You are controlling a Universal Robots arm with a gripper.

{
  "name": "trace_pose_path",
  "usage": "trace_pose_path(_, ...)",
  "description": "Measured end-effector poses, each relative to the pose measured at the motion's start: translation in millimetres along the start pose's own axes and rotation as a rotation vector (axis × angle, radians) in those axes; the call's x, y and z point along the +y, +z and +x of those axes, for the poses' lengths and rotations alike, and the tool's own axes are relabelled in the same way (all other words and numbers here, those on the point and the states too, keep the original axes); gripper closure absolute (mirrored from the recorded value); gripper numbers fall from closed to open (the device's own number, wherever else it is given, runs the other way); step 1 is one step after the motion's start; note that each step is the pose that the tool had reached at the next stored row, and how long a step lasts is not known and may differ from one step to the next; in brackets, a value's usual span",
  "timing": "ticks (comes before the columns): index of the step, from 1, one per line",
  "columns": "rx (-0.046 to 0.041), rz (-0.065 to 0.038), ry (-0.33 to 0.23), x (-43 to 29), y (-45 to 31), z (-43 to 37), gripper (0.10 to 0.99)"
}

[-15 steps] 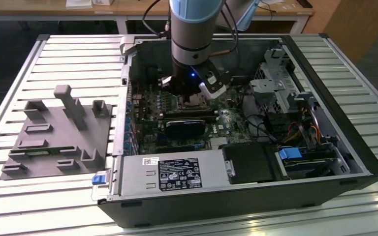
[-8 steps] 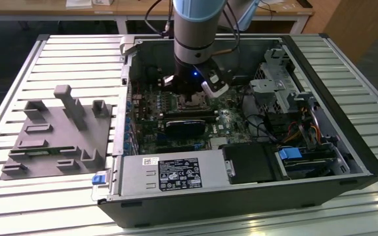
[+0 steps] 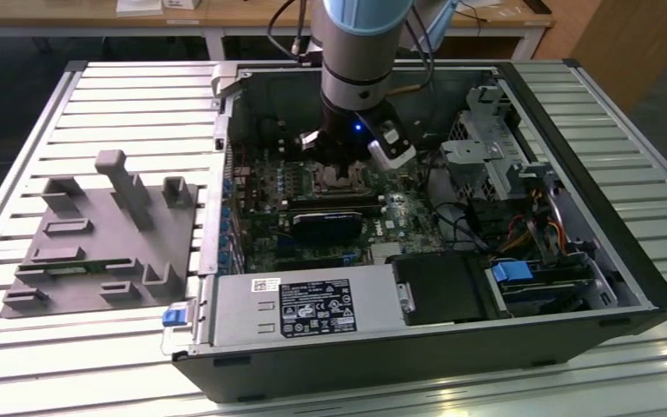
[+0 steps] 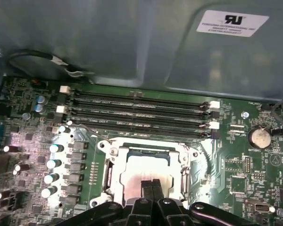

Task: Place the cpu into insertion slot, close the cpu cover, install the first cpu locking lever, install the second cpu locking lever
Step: 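Close the cpu cover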

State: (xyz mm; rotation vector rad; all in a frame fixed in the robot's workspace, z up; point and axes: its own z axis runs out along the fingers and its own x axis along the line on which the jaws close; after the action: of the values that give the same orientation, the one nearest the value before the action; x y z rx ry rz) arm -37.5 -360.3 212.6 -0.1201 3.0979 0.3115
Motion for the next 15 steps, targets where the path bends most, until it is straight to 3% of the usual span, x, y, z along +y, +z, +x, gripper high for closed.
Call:
trace_pose_path(7, 0.0007, 0.009, 0.0, 9.0, 1.1, -0.8, 0.98)
trace_pose_path(15, 0.0019, 0.024, -0.001, 11.9, -10.7, -1.2, 0.98)
